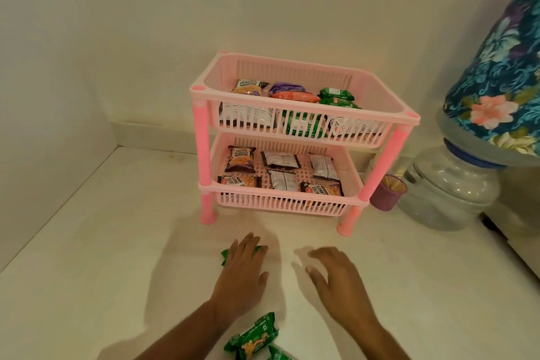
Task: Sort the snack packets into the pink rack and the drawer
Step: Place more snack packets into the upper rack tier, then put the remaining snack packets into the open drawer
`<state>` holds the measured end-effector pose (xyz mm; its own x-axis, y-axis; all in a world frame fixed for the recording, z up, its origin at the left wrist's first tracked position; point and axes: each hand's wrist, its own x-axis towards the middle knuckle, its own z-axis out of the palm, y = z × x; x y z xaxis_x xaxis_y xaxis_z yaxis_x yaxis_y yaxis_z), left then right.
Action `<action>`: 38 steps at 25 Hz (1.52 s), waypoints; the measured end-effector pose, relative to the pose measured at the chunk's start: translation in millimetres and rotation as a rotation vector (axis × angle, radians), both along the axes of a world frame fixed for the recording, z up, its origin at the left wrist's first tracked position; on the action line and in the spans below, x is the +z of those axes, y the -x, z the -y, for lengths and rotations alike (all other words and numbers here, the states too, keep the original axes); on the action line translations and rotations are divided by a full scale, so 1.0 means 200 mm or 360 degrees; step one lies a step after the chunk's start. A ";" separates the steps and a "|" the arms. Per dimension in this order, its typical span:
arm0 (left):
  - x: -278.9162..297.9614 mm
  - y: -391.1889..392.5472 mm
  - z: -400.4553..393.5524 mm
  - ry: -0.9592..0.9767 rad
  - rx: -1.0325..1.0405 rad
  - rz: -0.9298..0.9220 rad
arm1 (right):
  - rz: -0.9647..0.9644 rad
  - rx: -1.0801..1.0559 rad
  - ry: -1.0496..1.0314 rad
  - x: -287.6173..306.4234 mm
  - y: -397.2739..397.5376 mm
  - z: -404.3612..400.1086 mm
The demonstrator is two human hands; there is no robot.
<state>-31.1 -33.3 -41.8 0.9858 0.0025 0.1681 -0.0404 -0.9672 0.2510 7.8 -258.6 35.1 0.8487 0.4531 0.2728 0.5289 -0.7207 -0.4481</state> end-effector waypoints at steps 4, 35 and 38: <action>0.02 -0.01 0.19 0.0019 -0.0262 0.0035 | -0.0123 -0.0287 0.0153 -0.27 0.09 0.13; -0.19 0.21 1.34 -0.0024 -0.0811 -0.0649 | -0.1338 -0.2029 -0.2051 -0.56 0.59 1.33; -0.20 0.20 1.33 -0.0027 -0.0791 -0.0679 | -0.1426 -0.1919 -0.2232 -0.58 0.60 1.40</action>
<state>-71.6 -300.2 -81.2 0.8489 -0.4700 -0.2420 -0.3839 -0.8628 0.3290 -111.9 -537.6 -80.9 0.5621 -0.4224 -0.7111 -0.4838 0.5294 -0.6969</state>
